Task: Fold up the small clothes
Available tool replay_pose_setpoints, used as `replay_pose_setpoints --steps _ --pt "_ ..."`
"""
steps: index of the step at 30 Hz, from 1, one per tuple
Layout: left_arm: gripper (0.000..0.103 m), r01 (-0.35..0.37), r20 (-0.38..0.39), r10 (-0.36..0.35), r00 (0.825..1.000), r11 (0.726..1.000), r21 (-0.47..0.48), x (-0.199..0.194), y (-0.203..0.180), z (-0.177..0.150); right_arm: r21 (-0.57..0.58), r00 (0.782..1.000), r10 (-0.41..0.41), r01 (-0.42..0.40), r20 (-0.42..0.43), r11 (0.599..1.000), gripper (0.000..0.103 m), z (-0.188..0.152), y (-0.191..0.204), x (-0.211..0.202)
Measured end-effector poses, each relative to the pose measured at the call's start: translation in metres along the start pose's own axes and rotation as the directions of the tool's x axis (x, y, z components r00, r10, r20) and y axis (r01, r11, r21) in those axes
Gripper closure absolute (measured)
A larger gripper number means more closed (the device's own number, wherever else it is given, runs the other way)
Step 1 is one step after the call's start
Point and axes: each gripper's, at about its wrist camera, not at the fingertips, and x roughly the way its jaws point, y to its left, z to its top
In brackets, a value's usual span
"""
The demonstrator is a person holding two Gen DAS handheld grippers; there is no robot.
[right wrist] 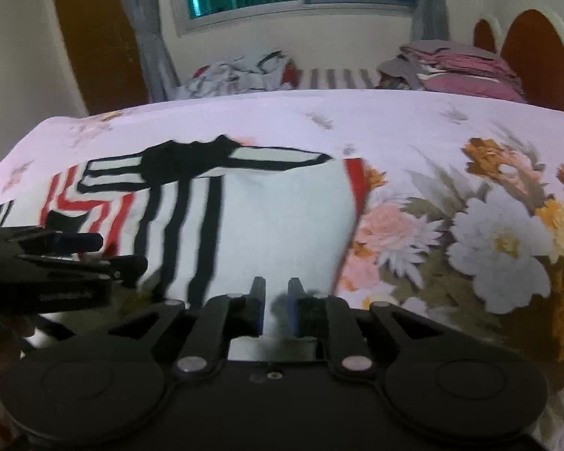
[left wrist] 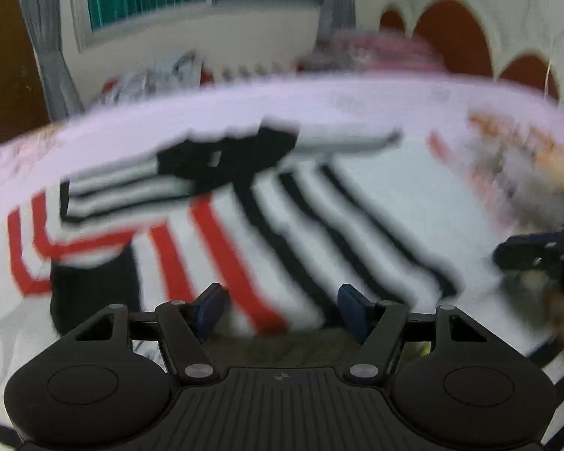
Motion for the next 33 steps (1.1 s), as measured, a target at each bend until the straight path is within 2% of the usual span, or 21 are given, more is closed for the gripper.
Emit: replay_pose_setpoints --steps 1,4,5,8,11,13,16,18,19,20,23,24,25,26,28,29,31,33 --pt "0.036 0.022 0.014 -0.022 1.000 0.999 -0.025 -0.002 0.008 -0.002 0.003 0.999 -0.012 0.012 -0.052 1.000 0.093 -0.004 -0.001 0.012" --pt "0.036 -0.028 0.043 0.030 0.999 0.999 -0.040 -0.015 0.023 -0.003 0.058 1.000 -0.001 0.002 -0.020 0.998 0.093 0.004 -0.004 0.007" --pt "0.036 -0.038 0.066 0.041 0.997 0.998 -0.049 -0.019 0.032 -0.004 0.059 1.000 0.000 0.000 0.007 0.998 0.088 0.008 -0.003 0.004" --pt "0.036 -0.095 0.028 0.098 0.995 0.991 -0.095 -0.010 0.061 -0.008 0.029 0.999 0.004 -0.005 0.032 1.000 0.088 0.023 0.005 0.010" --pt "0.036 -0.088 0.018 0.091 0.996 0.985 -0.151 0.000 0.087 -0.012 0.021 0.999 0.039 -0.040 0.027 0.999 0.088 0.038 0.017 0.033" --pt "0.036 -0.106 0.021 0.111 0.994 0.980 -0.168 0.000 0.090 -0.006 0.032 0.998 0.054 -0.055 0.014 0.998 0.088 0.048 0.024 0.053" --pt "0.036 -0.082 0.059 0.091 0.994 0.986 -0.145 0.004 0.082 0.010 0.054 0.995 0.094 -0.095 0.024 0.994 0.088 0.064 0.040 0.074" --pt "0.036 -0.081 0.017 0.083 0.996 0.991 -0.104 0.024 0.075 0.022 0.026 0.993 0.117 -0.117 0.018 0.993 0.088 0.074 0.054 0.087" --pt "0.036 -0.090 -0.009 0.089 0.996 0.992 -0.093 0.033 0.076 0.022 0.003 0.995 0.102 -0.102 0.013 0.995 0.088 0.077 0.058 0.093" --pt "0.036 -0.087 -0.011 0.087 0.996 0.991 -0.099 0.035 0.079 0.023 0.009 0.999 0.055 -0.055 0.003 0.998 0.089 0.081 0.055 0.098" --pt "0.036 -0.141 0.034 0.144 0.989 0.987 -0.072 0.020 0.092 0.020 0.116 0.999 -0.054 0.055 -0.008 0.992 0.101 0.087 0.017 0.099" --pt "0.036 -0.146 0.007 0.147 0.989 0.986 -0.081 0.022 0.099 0.015 0.132 0.997 -0.072 0.074 -0.018 0.989 0.103 0.086 0.005 0.096" --pt "0.036 -0.129 -0.018 0.128 0.992 0.985 -0.111 0.024 0.108 0.008 0.145 0.998 -0.050 0.053 -0.025 0.988 0.103 0.085 -0.003 0.092" --pt "0.036 -0.115 -0.006 0.116 0.993 0.984 -0.139 0.023 0.115 0.003 0.160 0.999 -0.037 0.041 -0.022 0.986 0.103 0.083 -0.006 0.087" --pt "0.036 -0.119 -0.007 0.120 0.993 0.979 -0.163 0.018 0.121 0.001 0.149 0.998 -0.064 0.062 0.010 0.987 0.093 0.079 -0.002 0.070" --pt "0.036 -0.119 0.004 0.122 0.993 0.978 -0.169 0.014 0.121 0.000 0.143 0.997 -0.070 0.066 0.018 0.987 0.083 0.076 0.002 0.061" --pt "0.036 -0.129 0.001 0.131 0.991 0.981 -0.142 0.014 0.119 -0.003 0.140 0.998 -0.068 0.066 0.010 0.988 0.084 0.064 0.007 0.049" --pt "0.036 -0.127 -0.004 0.128 0.992 0.983 -0.134 0.019 0.120 -0.007 0.133 0.995 -0.087 0.093 -0.052 0.987 0.086 0.051 0.011 0.053"
